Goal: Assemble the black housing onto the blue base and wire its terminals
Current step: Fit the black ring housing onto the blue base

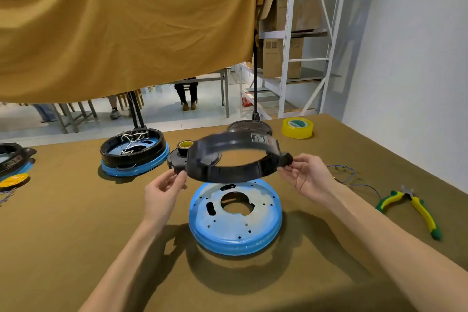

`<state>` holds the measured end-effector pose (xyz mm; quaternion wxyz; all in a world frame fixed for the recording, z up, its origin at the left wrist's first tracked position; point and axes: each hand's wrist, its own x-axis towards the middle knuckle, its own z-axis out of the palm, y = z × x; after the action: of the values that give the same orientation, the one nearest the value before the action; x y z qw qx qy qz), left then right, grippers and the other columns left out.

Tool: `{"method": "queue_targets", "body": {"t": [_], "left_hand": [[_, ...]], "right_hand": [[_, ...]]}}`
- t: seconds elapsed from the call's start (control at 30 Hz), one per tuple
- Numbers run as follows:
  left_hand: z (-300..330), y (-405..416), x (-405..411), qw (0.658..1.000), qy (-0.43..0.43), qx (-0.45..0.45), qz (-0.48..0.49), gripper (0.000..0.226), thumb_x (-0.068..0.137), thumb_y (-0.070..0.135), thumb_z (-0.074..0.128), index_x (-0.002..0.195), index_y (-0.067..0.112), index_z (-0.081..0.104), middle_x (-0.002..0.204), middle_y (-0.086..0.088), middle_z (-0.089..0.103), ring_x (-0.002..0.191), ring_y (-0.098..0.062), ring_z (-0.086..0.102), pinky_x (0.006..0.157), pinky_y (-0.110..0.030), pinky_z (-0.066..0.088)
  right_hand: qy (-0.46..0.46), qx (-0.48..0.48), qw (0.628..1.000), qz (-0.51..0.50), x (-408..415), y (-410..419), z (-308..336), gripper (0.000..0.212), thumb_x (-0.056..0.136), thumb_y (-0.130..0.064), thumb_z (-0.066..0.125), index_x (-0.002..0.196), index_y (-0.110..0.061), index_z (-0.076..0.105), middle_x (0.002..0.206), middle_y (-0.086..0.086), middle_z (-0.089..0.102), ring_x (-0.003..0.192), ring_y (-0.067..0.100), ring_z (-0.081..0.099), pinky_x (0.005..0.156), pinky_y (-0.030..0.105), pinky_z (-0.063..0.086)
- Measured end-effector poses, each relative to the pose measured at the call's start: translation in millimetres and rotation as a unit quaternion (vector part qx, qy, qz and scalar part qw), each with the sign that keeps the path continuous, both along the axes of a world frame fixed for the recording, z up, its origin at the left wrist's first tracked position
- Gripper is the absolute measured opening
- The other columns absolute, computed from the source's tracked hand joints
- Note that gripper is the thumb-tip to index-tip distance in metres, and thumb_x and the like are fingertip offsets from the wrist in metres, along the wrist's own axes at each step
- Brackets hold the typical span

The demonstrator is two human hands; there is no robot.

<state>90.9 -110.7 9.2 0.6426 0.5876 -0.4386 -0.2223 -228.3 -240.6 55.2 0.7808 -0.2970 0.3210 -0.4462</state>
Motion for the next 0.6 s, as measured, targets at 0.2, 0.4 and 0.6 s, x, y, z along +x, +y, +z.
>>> {"method": "queue_targets", "body": {"t": [0.2, 0.4, 0.6], "left_hand": [[12.5, -4.4, 0.5, 1.0, 0.015, -0.011, 0.005, 0.031, 0.098, 0.043, 0.063, 0.084, 0.022, 0.08, 0.062, 0.01, 0.064, 0.055, -0.002, 0.044, 0.058, -0.026, 0.035], [-10.9, -3.1, -0.2, 0.99, 0.107, 0.085, -0.019, 0.042, 0.105, 0.032, 0.056, 0.081, 0.0, 0.071, 0.054, 0.003, 0.045, 0.056, -0.016, 0.033, 0.055, -0.031, 0.027], [-26.2, 4.2, -10.2, 0.985, 0.103, 0.14, 0.002, 0.045, 0.107, 0.034, 0.052, 0.075, 0.008, 0.069, 0.055, 0.004, 0.043, 0.059, -0.018, 0.034, 0.058, -0.032, 0.028]], "right_hand": [[0.247, -0.199, 0.948, 0.012, -5.2, 7.4, -4.5, 0.026, 0.104, -0.023, 0.06, 0.094, 0.0, 0.067, 0.061, 0.005, 0.049, 0.045, 0.016, 0.05, 0.04, 0.023, 0.038], [0.296, -0.179, 0.937, 0.033, -5.0, 14.0, -22.9, 0.03, 0.109, -0.026, 0.05, 0.093, -0.006, 0.064, 0.053, 0.0, 0.041, 0.04, 0.015, 0.037, 0.039, 0.021, 0.024], [0.32, -0.14, 0.936, 0.026, -0.4, 21.2, -33.8, 0.03, 0.109, -0.026, 0.05, 0.106, -0.003, 0.07, 0.053, 0.001, 0.041, 0.04, 0.016, 0.039, 0.037, 0.02, 0.024]]}}
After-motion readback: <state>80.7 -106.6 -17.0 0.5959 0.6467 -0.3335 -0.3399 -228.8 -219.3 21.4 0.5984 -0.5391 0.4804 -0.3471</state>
